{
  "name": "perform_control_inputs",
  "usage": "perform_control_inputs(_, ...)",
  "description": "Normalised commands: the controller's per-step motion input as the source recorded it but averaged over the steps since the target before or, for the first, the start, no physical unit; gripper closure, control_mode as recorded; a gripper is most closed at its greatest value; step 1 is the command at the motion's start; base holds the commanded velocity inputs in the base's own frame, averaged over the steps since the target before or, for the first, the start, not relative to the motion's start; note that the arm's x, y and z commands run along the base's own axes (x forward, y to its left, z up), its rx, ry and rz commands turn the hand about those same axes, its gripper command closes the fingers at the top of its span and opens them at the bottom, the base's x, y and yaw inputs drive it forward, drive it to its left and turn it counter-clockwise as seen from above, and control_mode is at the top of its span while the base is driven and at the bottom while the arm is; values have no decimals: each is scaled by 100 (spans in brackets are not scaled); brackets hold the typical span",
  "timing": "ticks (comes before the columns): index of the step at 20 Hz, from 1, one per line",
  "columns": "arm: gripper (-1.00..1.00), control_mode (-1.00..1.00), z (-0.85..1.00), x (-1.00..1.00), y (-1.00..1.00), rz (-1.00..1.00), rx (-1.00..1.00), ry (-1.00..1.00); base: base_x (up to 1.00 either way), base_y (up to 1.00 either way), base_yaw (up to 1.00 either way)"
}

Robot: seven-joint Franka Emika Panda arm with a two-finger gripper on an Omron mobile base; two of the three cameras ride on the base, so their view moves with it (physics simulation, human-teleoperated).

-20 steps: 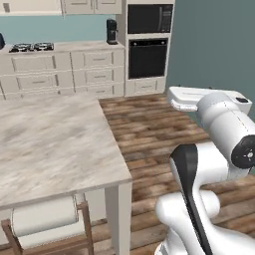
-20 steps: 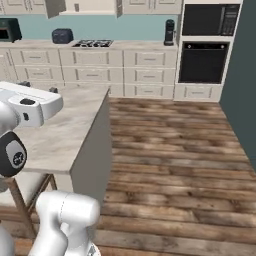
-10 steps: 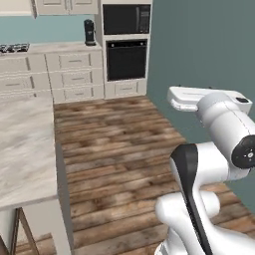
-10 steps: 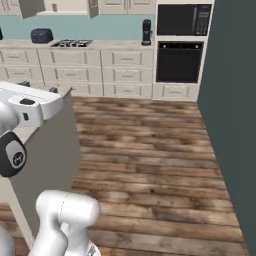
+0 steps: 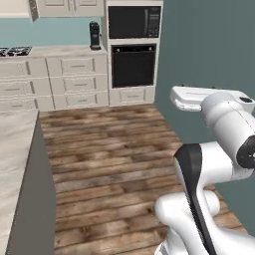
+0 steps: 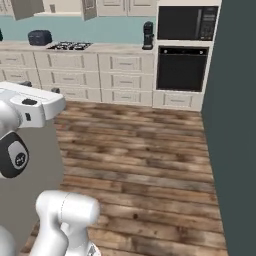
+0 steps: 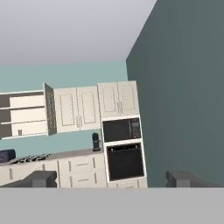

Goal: There is a bowl on the dining counter. Grab a lemon wedge from the fridge and place it in the bowl. Then get the liquor bottle and glass cup from the cabinet and place them next to the bowl.

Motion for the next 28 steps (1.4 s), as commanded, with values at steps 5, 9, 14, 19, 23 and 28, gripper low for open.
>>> perform_control_inputs(5, -100, 100, 0, 0, 0, 0, 0, 0, 100, -16, 35)
perform_control_inputs(9, -100, 100, 0, 0, 0, 0, 0, 0, 100, -4, 41)
perform_control_inputs(14, -100, 100, 0, 0, 0, 0, 0, 0, 100, -7, 42)
perform_control_inputs(19, -100, 100, 0, 0, 0, 0, 0, 0, 100, -41, 31)
perform_control_inputs(23, -100, 100, 0, 0, 0, 0, 0, 0, 100, -41, 31)
perform_control_inputs(28, -100, 100, 0, 0, 0, 0, 0, 0, 100, -27, 35)
